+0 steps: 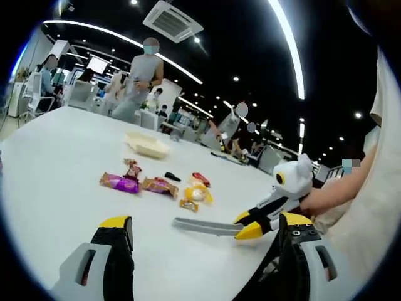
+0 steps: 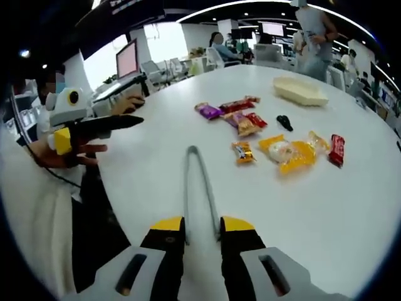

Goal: Place the target food into the container with the food tongs after gripping and lifting it, then release it inside without dropping or visibly crushing the food.

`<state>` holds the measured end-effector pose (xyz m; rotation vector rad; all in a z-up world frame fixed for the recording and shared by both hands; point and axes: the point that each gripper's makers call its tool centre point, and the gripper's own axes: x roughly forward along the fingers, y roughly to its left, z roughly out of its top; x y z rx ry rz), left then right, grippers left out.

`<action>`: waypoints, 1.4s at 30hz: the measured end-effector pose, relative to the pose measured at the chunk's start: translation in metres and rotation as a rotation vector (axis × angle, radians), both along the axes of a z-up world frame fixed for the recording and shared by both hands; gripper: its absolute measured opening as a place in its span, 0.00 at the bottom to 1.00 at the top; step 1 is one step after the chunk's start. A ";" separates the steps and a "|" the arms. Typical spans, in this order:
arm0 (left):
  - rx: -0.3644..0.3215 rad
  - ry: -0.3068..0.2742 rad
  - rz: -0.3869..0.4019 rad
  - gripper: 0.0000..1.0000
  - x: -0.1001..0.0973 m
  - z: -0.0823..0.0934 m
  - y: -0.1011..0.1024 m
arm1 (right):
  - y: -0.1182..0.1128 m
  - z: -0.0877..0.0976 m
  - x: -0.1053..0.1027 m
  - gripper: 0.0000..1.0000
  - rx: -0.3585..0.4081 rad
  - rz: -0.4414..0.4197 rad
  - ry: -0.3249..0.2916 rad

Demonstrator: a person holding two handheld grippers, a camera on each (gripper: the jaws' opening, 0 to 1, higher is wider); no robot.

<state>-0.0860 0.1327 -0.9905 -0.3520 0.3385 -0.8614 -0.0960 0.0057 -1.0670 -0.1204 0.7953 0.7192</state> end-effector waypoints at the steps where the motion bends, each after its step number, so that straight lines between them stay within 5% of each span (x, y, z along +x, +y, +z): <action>1: -0.005 0.001 0.002 0.97 0.000 0.001 0.001 | 0.000 0.000 0.000 0.22 -0.001 0.000 0.000; 13: -0.011 0.009 0.004 0.97 0.003 0.000 0.000 | -0.001 -0.013 -0.002 0.31 -0.144 0.101 -0.046; 20: -0.010 0.015 -0.007 0.97 0.002 -0.002 0.001 | 0.006 -0.011 -0.001 0.38 -0.084 0.075 -0.026; 24: -0.002 0.019 -0.012 0.97 0.001 -0.003 0.002 | 0.005 -0.014 0.001 0.30 -0.186 0.164 -0.104; 25: -0.002 0.020 -0.013 0.97 0.000 -0.003 0.002 | 0.009 -0.013 -0.002 0.28 -0.143 0.122 -0.058; 32: -0.001 0.020 -0.010 0.97 0.003 -0.002 0.004 | 0.008 -0.012 0.000 0.20 -0.151 0.148 -0.070; 42: -0.003 0.031 -0.049 0.94 -0.003 0.007 0.007 | 0.010 -0.004 -0.003 0.16 -0.056 0.099 -0.027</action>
